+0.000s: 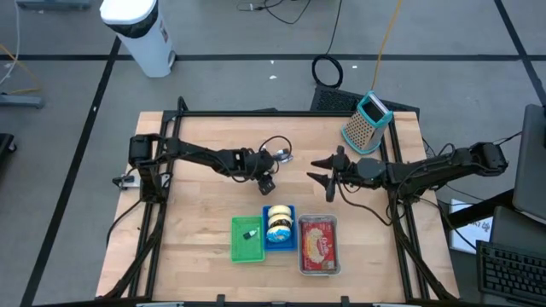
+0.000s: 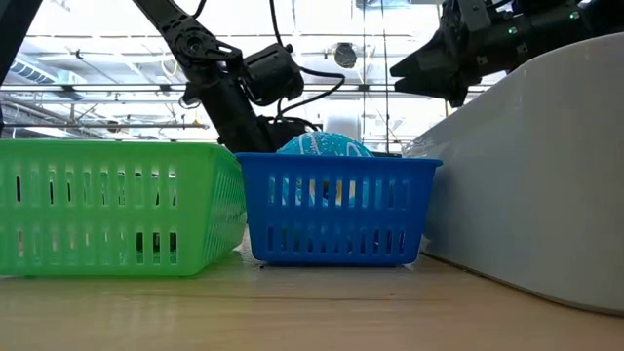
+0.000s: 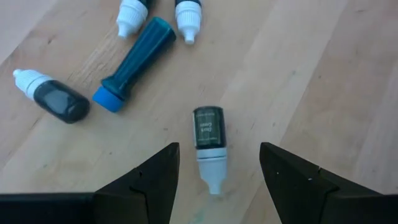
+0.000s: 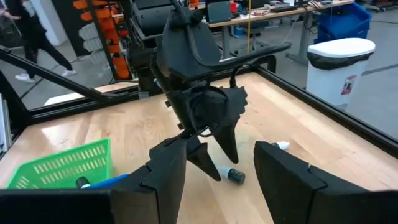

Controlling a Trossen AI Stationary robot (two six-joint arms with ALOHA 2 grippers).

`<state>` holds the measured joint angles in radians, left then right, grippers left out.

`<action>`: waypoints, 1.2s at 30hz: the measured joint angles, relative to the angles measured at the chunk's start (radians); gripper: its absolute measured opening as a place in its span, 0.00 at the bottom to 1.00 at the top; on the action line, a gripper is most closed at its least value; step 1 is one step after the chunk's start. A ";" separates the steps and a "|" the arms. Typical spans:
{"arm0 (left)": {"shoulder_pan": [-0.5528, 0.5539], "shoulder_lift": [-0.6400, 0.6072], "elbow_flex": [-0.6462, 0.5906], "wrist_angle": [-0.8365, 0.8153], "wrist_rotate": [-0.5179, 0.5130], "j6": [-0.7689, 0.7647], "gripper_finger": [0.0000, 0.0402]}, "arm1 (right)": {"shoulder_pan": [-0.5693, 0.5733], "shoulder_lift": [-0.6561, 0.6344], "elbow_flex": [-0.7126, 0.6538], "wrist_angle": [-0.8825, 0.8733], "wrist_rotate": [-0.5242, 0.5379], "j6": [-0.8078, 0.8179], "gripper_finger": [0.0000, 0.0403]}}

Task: Pick & Place Food Item
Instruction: Put the bottom dark green food coloring bottle into the green bin

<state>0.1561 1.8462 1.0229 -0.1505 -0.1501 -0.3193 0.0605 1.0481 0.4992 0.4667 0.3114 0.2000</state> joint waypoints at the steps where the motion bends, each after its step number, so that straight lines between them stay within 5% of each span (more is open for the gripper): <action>1: -0.003 0.000 0.000 -0.003 -0.005 0.002 0.56 | 0.000 0.000 0.000 0.000 0.000 0.000 0.45; 10: -0.006 0.000 0.000 -0.038 -0.033 0.017 0.56 | 0.000 0.000 0.000 0.000 0.082 0.027 0.45; 28: -0.006 0.080 0.004 -0.006 -0.002 0.047 0.56 | 0.001 0.032 0.000 0.008 0.081 0.041 0.45; 36: -0.007 0.083 0.003 -0.004 0.005 0.029 0.35 | 0.001 0.085 0.000 0.014 0.080 0.024 0.45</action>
<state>0.1486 1.9289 1.0255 -0.1541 -0.1452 -0.2901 0.0612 1.1329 0.4995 0.4811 0.3916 0.2237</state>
